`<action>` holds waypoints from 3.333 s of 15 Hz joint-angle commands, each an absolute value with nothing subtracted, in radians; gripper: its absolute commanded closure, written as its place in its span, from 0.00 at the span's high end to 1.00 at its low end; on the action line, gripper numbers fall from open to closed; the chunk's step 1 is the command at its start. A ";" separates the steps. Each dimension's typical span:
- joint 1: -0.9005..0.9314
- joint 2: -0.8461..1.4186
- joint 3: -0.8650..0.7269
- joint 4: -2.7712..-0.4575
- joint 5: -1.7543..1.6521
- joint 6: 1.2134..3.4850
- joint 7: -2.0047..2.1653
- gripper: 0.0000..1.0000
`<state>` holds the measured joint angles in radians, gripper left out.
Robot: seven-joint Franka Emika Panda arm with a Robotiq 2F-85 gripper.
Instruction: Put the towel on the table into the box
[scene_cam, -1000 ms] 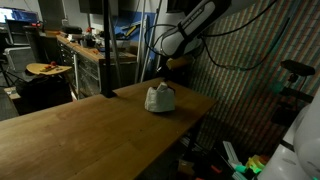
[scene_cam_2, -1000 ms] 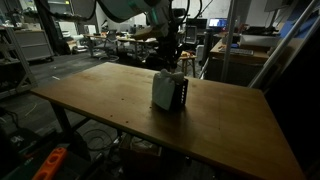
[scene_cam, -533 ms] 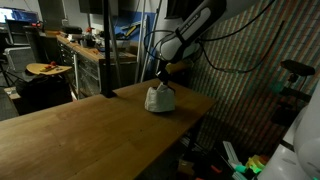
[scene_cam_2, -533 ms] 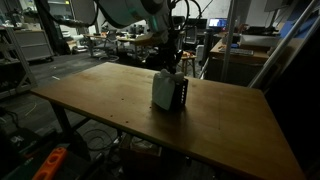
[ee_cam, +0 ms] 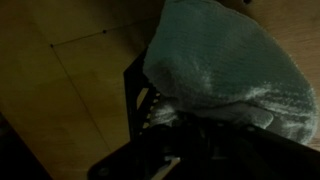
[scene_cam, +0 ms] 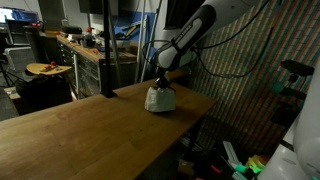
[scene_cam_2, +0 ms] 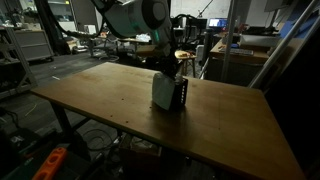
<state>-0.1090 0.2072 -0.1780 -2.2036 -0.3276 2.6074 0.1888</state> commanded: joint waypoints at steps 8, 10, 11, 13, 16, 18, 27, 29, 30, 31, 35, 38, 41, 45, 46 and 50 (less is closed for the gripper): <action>-0.128 0.309 -0.166 -2.180 -0.226 2.633 0.046 0.04; -0.127 0.313 -0.166 -2.178 -0.218 2.629 0.032 0.03; -0.127 0.313 -0.167 -2.176 -0.217 2.626 0.028 0.04; -0.126 0.308 -0.169 -2.175 -0.218 2.621 0.025 0.04; -0.123 0.287 -0.176 -2.175 -0.226 2.612 0.030 0.03; -0.117 0.266 -0.182 -2.170 -0.237 2.598 0.040 0.04; -0.093 0.102 -0.183 -2.173 -0.304 2.523 0.106 0.04; -0.093 0.065 -0.174 -2.194 -0.300 2.518 0.119 0.04; -0.094 0.050 -0.171 -2.205 -0.300 2.519 0.127 0.04; -0.096 0.034 -0.168 -2.220 -0.296 2.521 0.133 0.04; -0.103 -0.027 -0.160 -2.302 -0.289 2.537 0.161 0.04; -0.108 -0.062 -0.155 -2.368 -0.283 2.550 0.179 0.04; -0.113 -0.089 -0.150 -2.430 -0.280 2.570 0.194 0.04; -0.123 -0.114 -0.151 -2.485 -0.281 2.592 0.200 0.04; -0.127 -0.116 -0.151 -2.495 -0.287 2.600 0.202 0.04; -0.147 -0.103 -0.161 -2.529 -0.282 2.634 0.185 0.04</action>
<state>-0.1191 -0.0758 -0.1648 -2.4819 -0.2810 2.5868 0.1894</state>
